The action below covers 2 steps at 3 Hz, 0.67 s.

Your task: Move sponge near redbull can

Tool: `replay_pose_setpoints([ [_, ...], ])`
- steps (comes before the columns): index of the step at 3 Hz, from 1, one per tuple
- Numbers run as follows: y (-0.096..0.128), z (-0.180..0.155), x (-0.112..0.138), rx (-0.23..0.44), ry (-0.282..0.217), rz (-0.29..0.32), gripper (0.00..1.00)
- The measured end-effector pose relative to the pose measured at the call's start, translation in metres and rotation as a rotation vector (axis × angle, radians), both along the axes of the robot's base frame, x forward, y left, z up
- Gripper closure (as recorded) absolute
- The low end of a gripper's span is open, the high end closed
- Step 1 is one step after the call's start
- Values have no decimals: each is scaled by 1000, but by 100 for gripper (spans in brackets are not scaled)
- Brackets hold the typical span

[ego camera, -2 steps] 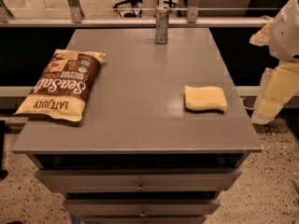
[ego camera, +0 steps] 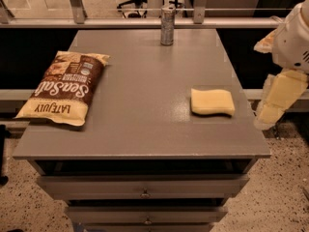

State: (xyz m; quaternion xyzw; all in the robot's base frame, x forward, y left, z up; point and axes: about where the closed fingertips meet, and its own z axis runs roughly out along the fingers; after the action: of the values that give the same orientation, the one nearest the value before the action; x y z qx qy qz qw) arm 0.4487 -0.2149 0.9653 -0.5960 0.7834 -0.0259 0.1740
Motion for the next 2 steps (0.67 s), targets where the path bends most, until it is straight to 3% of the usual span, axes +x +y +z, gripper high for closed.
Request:
replay_pose_setpoints([
  [2, 3, -83, 59, 165, 73, -60, 0],
])
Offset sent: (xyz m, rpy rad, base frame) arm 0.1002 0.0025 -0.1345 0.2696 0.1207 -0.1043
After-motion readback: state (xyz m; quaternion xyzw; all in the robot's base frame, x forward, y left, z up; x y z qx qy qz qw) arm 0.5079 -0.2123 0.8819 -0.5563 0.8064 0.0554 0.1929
